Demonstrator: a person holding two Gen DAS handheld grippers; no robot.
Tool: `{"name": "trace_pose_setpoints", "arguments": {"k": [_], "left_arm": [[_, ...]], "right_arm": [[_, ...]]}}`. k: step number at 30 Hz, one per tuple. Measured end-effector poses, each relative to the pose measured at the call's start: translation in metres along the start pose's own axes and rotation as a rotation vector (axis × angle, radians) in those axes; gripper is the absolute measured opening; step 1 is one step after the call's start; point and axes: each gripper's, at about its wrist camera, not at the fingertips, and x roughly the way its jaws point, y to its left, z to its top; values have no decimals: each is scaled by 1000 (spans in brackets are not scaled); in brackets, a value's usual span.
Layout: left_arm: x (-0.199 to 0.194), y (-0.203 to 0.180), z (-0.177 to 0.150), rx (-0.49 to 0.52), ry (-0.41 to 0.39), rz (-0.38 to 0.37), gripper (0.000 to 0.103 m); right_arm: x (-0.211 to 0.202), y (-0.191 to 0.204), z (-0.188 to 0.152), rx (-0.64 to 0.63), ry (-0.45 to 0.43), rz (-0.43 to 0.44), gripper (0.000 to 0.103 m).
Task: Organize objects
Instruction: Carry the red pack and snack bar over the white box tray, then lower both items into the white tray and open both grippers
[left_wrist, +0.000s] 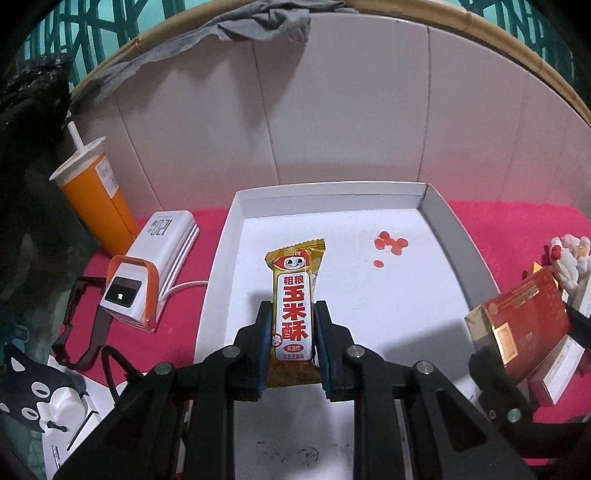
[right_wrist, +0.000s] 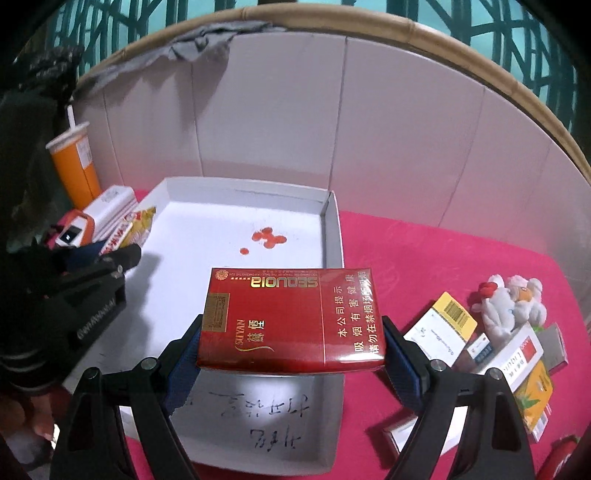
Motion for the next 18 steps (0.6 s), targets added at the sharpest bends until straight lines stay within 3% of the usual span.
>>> {"name": "trace_pose_setpoints", "arguments": {"k": [3, 5, 6, 7, 11, 18], "left_arm": [[1, 4, 1, -16, -3, -10, 22], [3, 6, 1, -19, 0, -59, 49], [3, 5, 1, -18, 3, -76, 79], [3, 5, 1, -19, -7, -89, 97], [-9, 3, -1, -13, -69, -72, 101], [-44, 16, 7, -83, -166, -74, 103]], "right_arm": [[8, 6, -1, -18, 9, -1, 91], [13, 9, -2, -32, 25, 25, 92], [17, 10, -3, -38, 37, 44, 92], [18, 10, -4, -36, 43, 54, 92], [15, 9, -7, -30, 19, 37, 103], [-18, -7, -7, 6, -66, -6, 103]]}}
